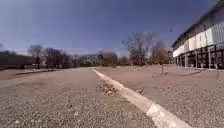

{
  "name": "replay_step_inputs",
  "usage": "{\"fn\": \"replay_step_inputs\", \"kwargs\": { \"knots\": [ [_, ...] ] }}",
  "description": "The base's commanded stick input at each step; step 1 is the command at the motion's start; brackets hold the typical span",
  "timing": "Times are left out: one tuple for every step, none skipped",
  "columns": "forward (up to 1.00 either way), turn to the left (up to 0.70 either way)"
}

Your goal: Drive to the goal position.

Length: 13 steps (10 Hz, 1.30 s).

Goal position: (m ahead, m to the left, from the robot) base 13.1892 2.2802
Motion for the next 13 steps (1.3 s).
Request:
{"fn": "replay_step_inputs", "kwargs": {
  "knots": [
    [0.7, 0.35],
    [0.7, 0.35],
    [0.7, 0.35],
    [0.7, 0.03],
    [0.7, 0.01],
    [0.7, 0.09],
    [0.7, 0.22],
    [0.7, 0.35],
    [0.7, 0.35],
    [0.7, 0.35],
    [0.7, 0.35],
    [0.7, 0.35],
    [0.7, 0.35]
  ]
}}
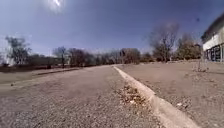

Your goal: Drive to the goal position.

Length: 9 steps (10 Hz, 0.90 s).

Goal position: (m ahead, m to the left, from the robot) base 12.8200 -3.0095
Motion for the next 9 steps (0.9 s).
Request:
{"fn": "replay_step_inputs", "kwargs": {
  "knots": [
    [0.7, 0.35],
    [0.7, 0.35],
    [0.7, 0.35],
    [0.7, 0.35],
    [0.7, 0.35],
    [0.7, 0.35],
    [0.7, 0.35],
    [0.7, 0.35],
    [0.7, 0.35]
  ]
}}
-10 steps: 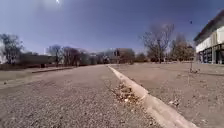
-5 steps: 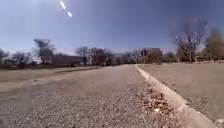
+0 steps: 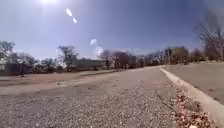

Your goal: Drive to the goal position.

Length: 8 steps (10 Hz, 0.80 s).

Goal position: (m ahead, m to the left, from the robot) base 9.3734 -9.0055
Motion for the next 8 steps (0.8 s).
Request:
{"fn": "replay_step_inputs", "kwargs": {
  "knots": [
    [0.7, 0.27],
    [0.7, 0.1],
    [0.7, 0.0],
    [0.7, 0.0],
    [0.7, 0.0],
    [0.7, 0.0],
    [0.7, 0.0],
    [0.7, 0.0]
  ]
}}
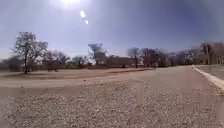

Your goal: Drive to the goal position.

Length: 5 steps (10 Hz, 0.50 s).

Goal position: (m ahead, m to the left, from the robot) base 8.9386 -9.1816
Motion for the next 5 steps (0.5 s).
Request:
{"fn": "replay_step_inputs", "kwargs": {
  "knots": [
    [0.7, -0.35],
    [0.7, -0.35],
    [0.7, -0.35],
    [0.7, -0.35],
    [0.7, -0.35]
  ]
}}
